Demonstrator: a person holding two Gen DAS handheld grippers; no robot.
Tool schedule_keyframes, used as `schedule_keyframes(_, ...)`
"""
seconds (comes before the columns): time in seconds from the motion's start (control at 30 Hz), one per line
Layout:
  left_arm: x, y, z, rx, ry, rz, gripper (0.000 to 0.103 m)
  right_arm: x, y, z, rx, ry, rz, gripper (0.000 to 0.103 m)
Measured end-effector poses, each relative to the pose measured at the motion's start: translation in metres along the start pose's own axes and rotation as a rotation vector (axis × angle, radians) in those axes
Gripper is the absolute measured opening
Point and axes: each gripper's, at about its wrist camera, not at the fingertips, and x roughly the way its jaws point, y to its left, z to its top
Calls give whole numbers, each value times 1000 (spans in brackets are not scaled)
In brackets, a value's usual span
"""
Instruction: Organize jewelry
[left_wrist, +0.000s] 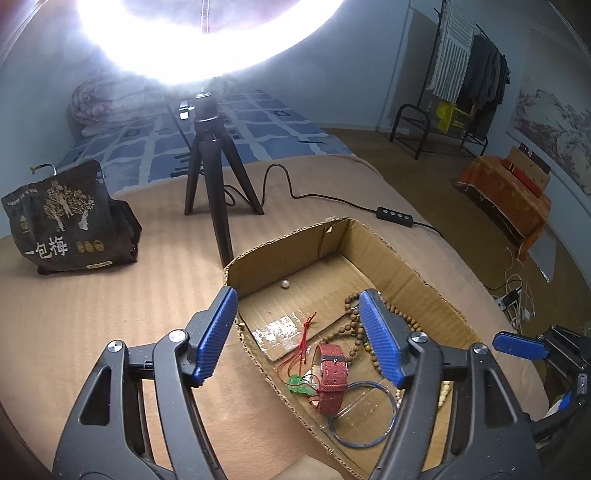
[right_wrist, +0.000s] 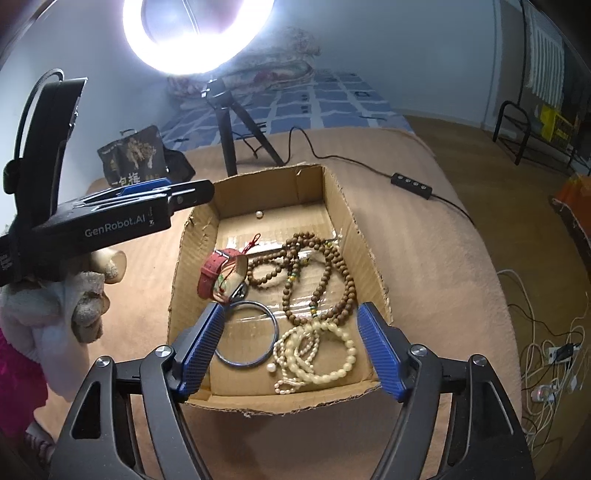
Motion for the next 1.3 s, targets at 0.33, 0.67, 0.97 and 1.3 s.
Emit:
schedule_keyframes(0.33, -9, -5, -1, 25, -10, 24, 80, -1, 4, -1, 0, 13, -41, 74)
schedule_keyframes(0.67, -35, -9, -3, 23, -32, 27, 81, -23, 9, -1, 7, -36, -64, 74)
schedule_keyframes(0.97, -72, -9, -7, 10, -70, 26, 81, -53, 27, -2, -37, -93, -84, 74)
schedule_keyframes(1.3, -120, -9, -21, 33, -115, 44, 81, -82, 44, -15, -80, -138, -110, 75)
